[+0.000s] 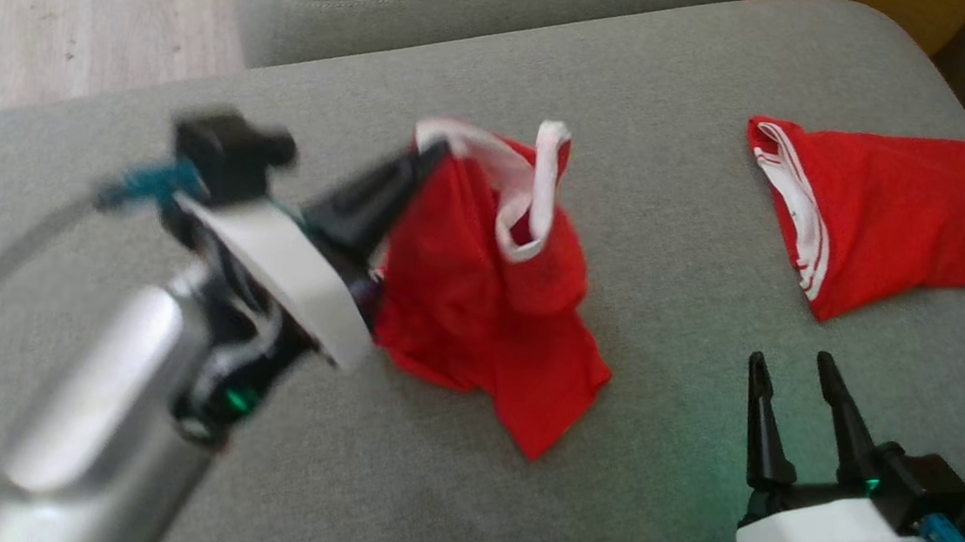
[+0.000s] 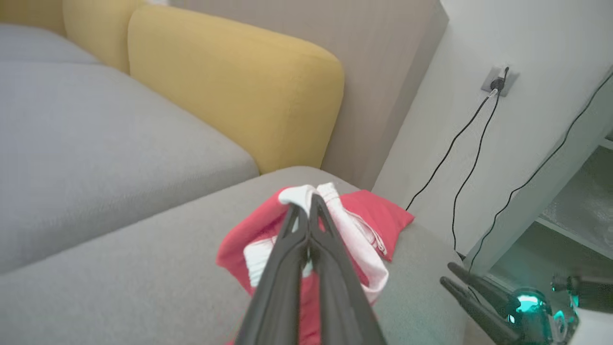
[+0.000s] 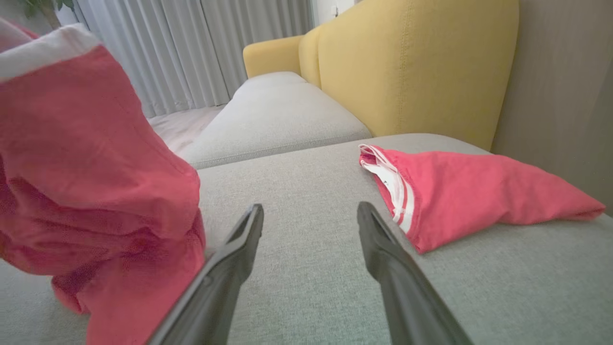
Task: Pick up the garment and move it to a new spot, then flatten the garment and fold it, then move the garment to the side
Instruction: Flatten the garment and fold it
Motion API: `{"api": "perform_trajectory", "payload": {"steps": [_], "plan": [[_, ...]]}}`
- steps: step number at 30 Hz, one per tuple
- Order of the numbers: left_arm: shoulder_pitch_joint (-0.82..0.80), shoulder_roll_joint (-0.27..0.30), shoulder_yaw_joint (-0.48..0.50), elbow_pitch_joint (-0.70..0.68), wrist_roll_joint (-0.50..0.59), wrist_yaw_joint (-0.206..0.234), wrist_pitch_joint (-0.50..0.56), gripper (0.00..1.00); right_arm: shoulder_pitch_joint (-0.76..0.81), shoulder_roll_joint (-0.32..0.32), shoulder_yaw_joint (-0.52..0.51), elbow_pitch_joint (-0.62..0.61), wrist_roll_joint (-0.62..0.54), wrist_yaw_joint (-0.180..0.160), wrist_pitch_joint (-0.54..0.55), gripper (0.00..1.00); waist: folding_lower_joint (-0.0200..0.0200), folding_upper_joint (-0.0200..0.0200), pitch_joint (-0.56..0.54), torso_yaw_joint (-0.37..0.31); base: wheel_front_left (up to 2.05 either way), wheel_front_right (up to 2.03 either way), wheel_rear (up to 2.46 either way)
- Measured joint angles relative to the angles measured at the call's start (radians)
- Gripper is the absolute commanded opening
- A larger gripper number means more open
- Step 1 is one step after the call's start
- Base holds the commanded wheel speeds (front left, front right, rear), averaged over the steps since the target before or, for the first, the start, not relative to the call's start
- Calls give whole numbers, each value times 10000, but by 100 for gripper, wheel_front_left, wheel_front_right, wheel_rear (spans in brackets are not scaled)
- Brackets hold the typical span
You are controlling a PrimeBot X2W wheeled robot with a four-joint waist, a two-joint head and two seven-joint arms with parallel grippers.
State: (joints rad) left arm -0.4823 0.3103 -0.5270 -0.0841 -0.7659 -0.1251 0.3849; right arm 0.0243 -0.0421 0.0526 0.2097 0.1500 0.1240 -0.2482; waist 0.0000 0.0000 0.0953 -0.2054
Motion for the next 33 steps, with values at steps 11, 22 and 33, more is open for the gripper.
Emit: {"api": "perform_trajectory", "payload": {"steps": [11,22,33], "plan": [[-1785,621,1095,-903,-581,364,1287,0,1,0,-6,46,174,0,0,100,0,0,-177,-438,0,0,0],[8,920,1193,-1998,-1043,644,1237,0,100,0,-345,33,173,0,0,100,0,0,-160,-362,0,0,0],[1474,-1776,-3570,1515,1741,267,-1091,25,-247,0,-234,-25,159,0,0,100,2,0,706,579,0,0,0]]}}
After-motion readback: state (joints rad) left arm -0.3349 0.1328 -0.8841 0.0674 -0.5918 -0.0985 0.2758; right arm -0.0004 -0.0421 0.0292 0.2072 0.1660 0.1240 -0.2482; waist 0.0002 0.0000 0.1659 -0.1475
